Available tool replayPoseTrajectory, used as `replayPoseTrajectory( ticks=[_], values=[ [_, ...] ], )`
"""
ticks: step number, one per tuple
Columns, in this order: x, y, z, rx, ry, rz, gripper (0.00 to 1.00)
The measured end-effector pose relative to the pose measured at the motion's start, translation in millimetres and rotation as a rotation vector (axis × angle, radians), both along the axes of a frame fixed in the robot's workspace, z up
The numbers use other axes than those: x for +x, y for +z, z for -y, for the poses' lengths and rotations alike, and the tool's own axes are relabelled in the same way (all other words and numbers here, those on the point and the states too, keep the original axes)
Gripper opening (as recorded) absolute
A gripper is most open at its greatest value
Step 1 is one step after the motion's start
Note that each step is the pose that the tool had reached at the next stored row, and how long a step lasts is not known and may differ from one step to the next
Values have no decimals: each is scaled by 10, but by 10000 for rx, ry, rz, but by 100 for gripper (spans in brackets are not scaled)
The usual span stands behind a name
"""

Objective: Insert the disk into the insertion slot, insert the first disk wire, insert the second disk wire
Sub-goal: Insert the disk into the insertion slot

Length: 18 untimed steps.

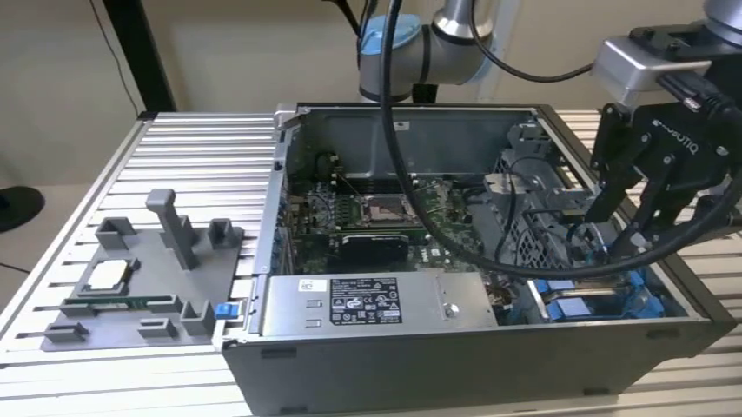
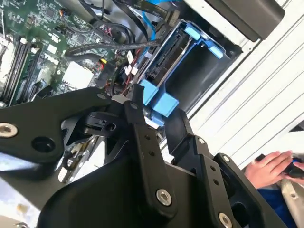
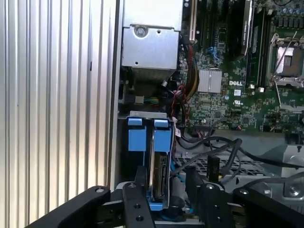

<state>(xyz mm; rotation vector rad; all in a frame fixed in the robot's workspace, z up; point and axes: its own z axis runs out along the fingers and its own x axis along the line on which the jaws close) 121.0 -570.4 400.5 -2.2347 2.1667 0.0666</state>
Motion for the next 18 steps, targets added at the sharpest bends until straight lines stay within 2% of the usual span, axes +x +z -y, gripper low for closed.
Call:
replayPoseTrajectory(
  ticks=[6, 8, 13, 16, 18],
  values=[
    [-6, -8, -260, -1, 1, 0, 100],
    [-11, -31, -306, 0, -1, 0, 100],
    [-50, -104, -327, 10, 0, 1, 100],
    [-68, -106, -328, 83, -2, 4, 100],
    [-72, -114, -328, 143, -6, 30, 100]
  ],
)
